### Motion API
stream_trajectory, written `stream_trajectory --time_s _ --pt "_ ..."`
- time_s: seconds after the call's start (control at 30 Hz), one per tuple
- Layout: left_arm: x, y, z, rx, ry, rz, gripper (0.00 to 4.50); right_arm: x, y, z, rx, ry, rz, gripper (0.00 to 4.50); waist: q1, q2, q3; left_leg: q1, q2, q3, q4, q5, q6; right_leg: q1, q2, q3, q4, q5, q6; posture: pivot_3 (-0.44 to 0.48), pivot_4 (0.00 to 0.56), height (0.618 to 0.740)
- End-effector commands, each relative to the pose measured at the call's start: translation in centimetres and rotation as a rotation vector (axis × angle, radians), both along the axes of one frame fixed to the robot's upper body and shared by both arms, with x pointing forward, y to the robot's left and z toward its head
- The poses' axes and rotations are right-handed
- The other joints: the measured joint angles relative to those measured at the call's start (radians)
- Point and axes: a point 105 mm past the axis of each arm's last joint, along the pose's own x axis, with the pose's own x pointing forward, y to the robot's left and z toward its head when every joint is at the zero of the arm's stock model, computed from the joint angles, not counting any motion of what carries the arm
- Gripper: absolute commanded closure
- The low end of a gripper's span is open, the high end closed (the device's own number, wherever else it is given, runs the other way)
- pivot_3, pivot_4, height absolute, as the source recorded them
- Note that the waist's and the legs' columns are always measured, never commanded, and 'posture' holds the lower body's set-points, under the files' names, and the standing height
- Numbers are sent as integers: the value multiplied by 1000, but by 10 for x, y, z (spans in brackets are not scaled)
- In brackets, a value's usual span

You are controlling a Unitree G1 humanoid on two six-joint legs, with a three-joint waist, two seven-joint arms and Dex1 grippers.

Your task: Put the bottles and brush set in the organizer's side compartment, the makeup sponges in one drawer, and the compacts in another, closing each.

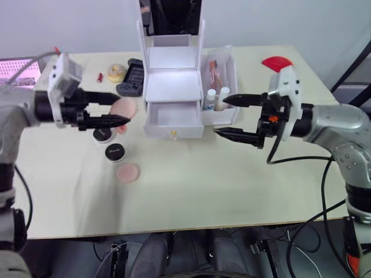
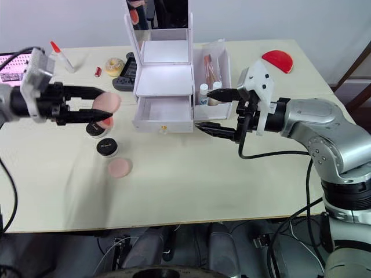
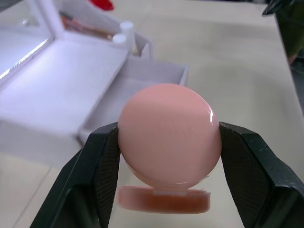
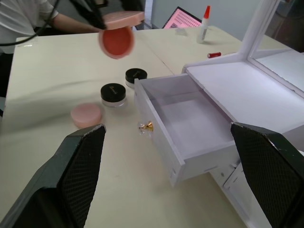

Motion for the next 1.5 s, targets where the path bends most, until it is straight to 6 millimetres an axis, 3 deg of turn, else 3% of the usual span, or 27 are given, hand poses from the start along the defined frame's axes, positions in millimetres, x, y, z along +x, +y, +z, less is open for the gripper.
stream_trajectory --time_s 0.03,0.13,0.27,0.47,0.8,0.83,0.9,1.5 --pt "16 -11 1 21 -40 -36 1830 -2 -5 22 22 -82 6 0 -2 0 0 0 0 0 0 0 0 0 0 0 0 0 0 0 150 738" --pt "35 -25 -6 14 -47 -53 1830 6 -7 24 24 -93 -11 0 -2 0 0 0 0 1 1 0 0 0 0 0 3 1 1 0 150 738" --pt "44 -34 -17 26 -45 -75 1830 10 -5 22 24 -103 -29 0 -10 -1 0 0 0 1 1 0 1 -2 0 0 5 1 2 0 150 738" --pt "51 -38 -34 74 -37 -88 1830 6 -1 20 32 -108 -29 0 -22 -1 0 -1 0 -1 1 0 1 -3 -1 1 7 1 2 0 150 738" --pt "55 -38 -41 93 -27 -86 1830 1 -4 21 39 -115 -53 0 -22 -1 0 -1 0 -1 2 0 1 -3 -1 1 8 1 2 0 150 738" --pt "56 -37 -42 99 -25 -82 836 2 -4 22 40 -116 -56 0 -22 -1 0 0 0 -1 2 0 1 -3 -1 1 8 1 2 0 150 738" --pt "57 -37 -43 105 -23 -75 78 2 -5 23 43 -118 -60 0 -23 -1 0 0 0 -1 2 0 1 -3 -1 1 8 1 2 0 150 738" --pt "44 -14 -15 96 -37 -60 78 6 -7 19 53 -111 -84 0 -24 -1 0 0 0 -1 2 0 1 -3 -1 1 8 1 3 0 150 738"
